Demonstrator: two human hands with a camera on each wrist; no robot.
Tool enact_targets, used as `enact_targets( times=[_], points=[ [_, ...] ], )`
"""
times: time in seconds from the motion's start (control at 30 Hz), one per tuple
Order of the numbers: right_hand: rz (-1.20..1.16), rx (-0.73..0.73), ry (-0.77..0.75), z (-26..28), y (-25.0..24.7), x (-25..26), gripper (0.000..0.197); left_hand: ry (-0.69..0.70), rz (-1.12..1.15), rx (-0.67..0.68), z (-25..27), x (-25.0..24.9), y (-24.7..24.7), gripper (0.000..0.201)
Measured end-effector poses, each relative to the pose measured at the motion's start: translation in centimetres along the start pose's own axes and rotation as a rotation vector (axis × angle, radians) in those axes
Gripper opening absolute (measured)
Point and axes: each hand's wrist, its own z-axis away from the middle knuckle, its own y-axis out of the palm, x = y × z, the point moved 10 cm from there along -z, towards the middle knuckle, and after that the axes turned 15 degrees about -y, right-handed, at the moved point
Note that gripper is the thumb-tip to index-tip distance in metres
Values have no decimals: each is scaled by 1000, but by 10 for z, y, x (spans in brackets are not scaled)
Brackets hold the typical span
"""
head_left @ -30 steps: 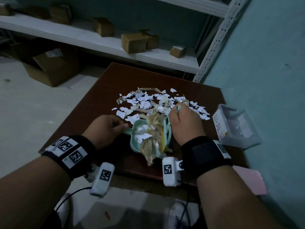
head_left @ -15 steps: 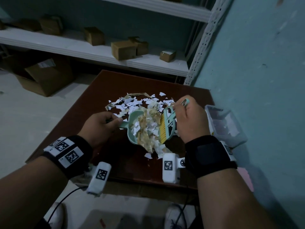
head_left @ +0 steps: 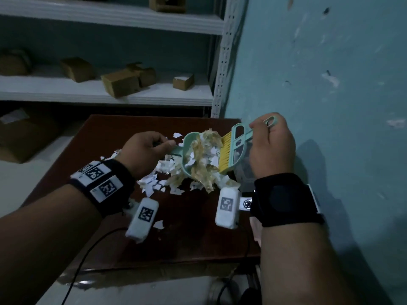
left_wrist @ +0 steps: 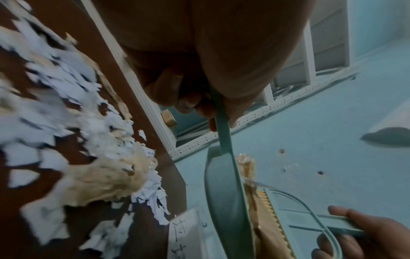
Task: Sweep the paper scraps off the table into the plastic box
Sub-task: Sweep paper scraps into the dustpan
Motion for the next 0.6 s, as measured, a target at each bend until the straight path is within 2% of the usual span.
enact_targets(
  times=[0.17,0.4,0.6],
  points=[
    [96,-102,58,-13,-30,-31,17,59,-92,28,-24,-55,44,30],
    [305,72,180,-10,-31,-75,20,93,-219,62,-53,-94,102,26],
    [346,82,180,-5,-35,-97,18,99,-324,4,-61,-106,115,28]
  ],
)
